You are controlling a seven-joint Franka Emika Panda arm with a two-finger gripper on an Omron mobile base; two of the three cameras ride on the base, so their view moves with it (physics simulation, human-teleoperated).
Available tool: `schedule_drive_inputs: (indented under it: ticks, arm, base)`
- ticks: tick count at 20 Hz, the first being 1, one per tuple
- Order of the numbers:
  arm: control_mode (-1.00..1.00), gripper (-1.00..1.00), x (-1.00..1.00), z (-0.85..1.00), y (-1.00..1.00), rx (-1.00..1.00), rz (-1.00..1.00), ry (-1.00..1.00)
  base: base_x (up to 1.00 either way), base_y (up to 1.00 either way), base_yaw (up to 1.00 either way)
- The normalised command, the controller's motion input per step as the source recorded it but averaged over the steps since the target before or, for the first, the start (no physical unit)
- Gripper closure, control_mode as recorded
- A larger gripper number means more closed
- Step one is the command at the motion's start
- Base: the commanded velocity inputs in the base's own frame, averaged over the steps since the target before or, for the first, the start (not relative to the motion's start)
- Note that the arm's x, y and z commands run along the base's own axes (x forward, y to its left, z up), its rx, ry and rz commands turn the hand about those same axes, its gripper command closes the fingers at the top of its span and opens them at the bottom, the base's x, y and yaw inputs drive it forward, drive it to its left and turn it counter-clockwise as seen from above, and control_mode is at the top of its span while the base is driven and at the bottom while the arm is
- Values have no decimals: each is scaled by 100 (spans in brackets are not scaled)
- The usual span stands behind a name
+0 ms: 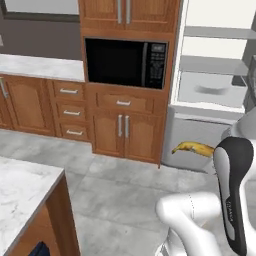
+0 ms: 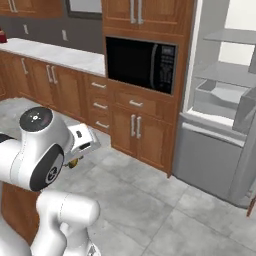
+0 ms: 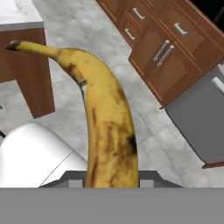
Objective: Place the cold items (banana and pear) from the fridge in one tupperware on the dining counter. Place the warm items (hot dog and kebab skewer) in the stove area in another tupperware.
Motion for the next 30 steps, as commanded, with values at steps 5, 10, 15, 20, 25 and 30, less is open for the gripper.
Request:
schedule_drive_inputs:
  ticks: [5, 10, 15, 20, 25, 30]
  arm:
    - [100, 100, 0, 0, 0, 0, 0, 0]
    - [100, 100, 0, 0, 0, 0, 0, 0]
    - [100, 100, 0, 0, 0, 0, 0, 0]
    - [100, 100, 0, 0, 0, 0, 0, 0]
    - [100, 100, 0, 0, 0, 0, 0, 0]
    - [100, 100, 0, 0, 0, 0, 0, 0]
  base:
    - [-93, 3, 44]
    - [-71, 14, 39]
    - [-70, 3, 36]
    - [-70, 1, 35]
    - [-40, 0, 33]
    - [-1, 19, 28]
